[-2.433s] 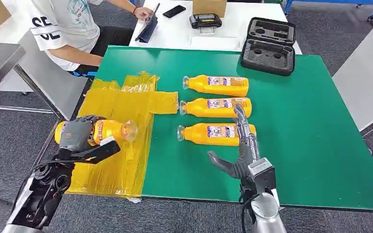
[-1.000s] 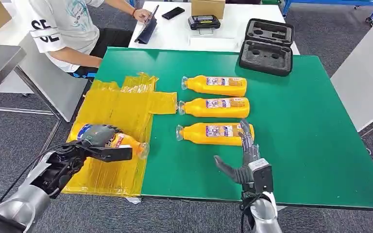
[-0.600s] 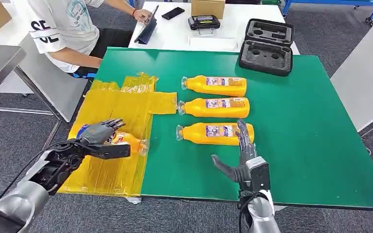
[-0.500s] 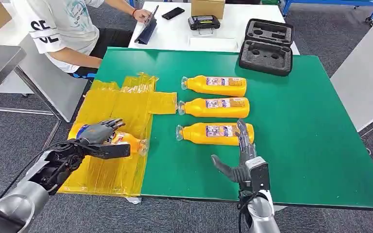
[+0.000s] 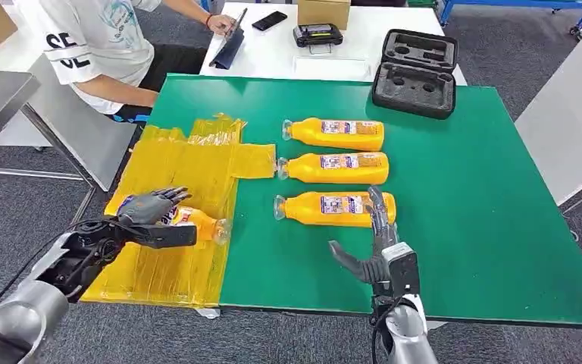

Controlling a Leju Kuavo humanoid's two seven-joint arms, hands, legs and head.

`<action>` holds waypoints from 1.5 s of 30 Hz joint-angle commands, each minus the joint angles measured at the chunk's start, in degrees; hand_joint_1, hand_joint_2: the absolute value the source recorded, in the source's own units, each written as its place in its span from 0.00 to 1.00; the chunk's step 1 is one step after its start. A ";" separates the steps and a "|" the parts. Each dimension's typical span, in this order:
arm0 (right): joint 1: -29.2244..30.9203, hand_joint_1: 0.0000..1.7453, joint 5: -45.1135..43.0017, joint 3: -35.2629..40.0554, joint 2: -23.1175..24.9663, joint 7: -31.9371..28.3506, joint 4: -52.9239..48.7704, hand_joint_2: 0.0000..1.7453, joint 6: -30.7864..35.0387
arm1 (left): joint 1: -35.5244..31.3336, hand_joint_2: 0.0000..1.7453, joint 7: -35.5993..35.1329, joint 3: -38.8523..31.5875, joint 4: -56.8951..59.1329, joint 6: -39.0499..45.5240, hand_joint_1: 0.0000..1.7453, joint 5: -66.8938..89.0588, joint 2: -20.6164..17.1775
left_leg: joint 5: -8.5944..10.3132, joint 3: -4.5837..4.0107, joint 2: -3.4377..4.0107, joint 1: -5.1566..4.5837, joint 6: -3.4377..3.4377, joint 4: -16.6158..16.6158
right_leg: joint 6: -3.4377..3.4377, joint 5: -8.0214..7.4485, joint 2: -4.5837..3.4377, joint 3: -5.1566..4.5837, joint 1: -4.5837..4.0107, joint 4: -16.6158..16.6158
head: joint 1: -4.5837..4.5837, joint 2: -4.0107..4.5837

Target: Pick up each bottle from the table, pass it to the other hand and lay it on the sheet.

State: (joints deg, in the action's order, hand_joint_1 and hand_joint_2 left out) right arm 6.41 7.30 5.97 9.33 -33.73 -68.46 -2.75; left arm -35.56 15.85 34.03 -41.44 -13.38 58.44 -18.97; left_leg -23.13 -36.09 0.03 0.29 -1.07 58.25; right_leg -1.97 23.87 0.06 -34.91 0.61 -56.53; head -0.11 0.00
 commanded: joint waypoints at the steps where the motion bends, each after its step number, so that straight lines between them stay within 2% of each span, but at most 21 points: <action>1: 2.43 0.00 -0.53 1.61 -1.46 -0.17 4.33 1.00 0.14 | 4.22 1.00 0.46 5.26 -5.96 -2.67 0.00 -0.69 -6.18 | -0.06 0.16 0.17 -0.03 0.02 -0.06 | 0.03 0.02 -0.16 0.09 0.02 0.04 | 0.00 0.00; 24: 3.23 0.00 -0.73 1.89 -1.38 -0.18 5.15 1.00 0.18 | 5.23 1.00 -0.03 6.43 -6.85 -3.12 0.00 -0.35 -6.37 | -0.08 0.26 0.15 -0.03 0.03 -0.11 | 0.06 0.04 -0.15 0.18 0.02 0.09 | 0.00 0.00; 31: 3.23 0.00 -1.08 2.04 -1.41 -0.13 5.38 1.00 0.19 | 7.19 1.00 1.93 6.14 -10.42 -3.57 0.00 -3.55 -8.12 | -0.06 0.17 0.16 -0.04 0.02 -0.08 | 0.04 0.03 -0.16 0.10 0.03 0.05 | 0.00 0.00; 35: 2.03 0.00 -1.20 1.88 -1.63 -0.17 4.67 1.00 0.27 | 7.82 1.00 3.81 3.53 -10.52 -1.27 0.00 -8.05 -4.96 | -0.10 0.37 0.12 -0.04 0.03 -0.18 | 0.07 0.09 -0.11 0.29 0.03 0.14 | 0.00 0.00; 36: 1.91 0.00 -1.20 1.86 -1.65 -0.17 4.61 1.00 0.27 | 7.80 1.00 3.94 3.34 -10.49 -0.79 0.00 -8.33 -4.52 | -0.04 0.20 0.00 -0.05 0.01 -0.10 | 0.03 0.07 0.00 0.15 0.05 0.07 | 0.00 0.00; 41: 1.91 0.00 -1.20 1.85 -1.66 -0.17 4.55 1.00 0.28 | 7.54 1.00 3.98 3.44 -10.47 -0.90 0.00 -8.29 -4.34 | -0.08 0.29 -0.09 -0.01 0.01 -0.10 | 0.07 0.13 0.07 0.27 0.02 0.13 | 0.00 0.00; 42: 1.34 0.00 -1.52 1.41 -1.48 -0.22 3.91 1.00 0.25 | 8.16 1.00 10.07 -0.04 -9.63 4.89 0.00 -12.84 -1.11 | -0.04 0.20 -0.09 -0.03 0.00 -0.09 | 0.05 0.10 0.05 0.18 0.05 0.10 | 0.00 0.00; 45: 1.25 0.00 -1.66 1.33 -1.35 -0.21 4.07 1.00 -0.09 | 7.80 1.00 7.76 1.41 -9.61 5.30 0.00 -11.20 -0.54 | -0.02 0.24 -0.22 -0.05 0.00 -0.14 | 0.06 0.12 0.18 0.25 0.06 0.15 | 0.00 0.00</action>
State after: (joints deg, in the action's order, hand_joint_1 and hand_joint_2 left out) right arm 7.24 6.19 6.95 8.72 -33.97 -66.49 -2.71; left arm -28.96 22.26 36.46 -53.24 -11.27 48.32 -24.83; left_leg -23.13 -36.09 -0.05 0.26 -1.08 58.25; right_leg -1.94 23.93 0.10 -34.96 0.65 -56.50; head -0.11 0.00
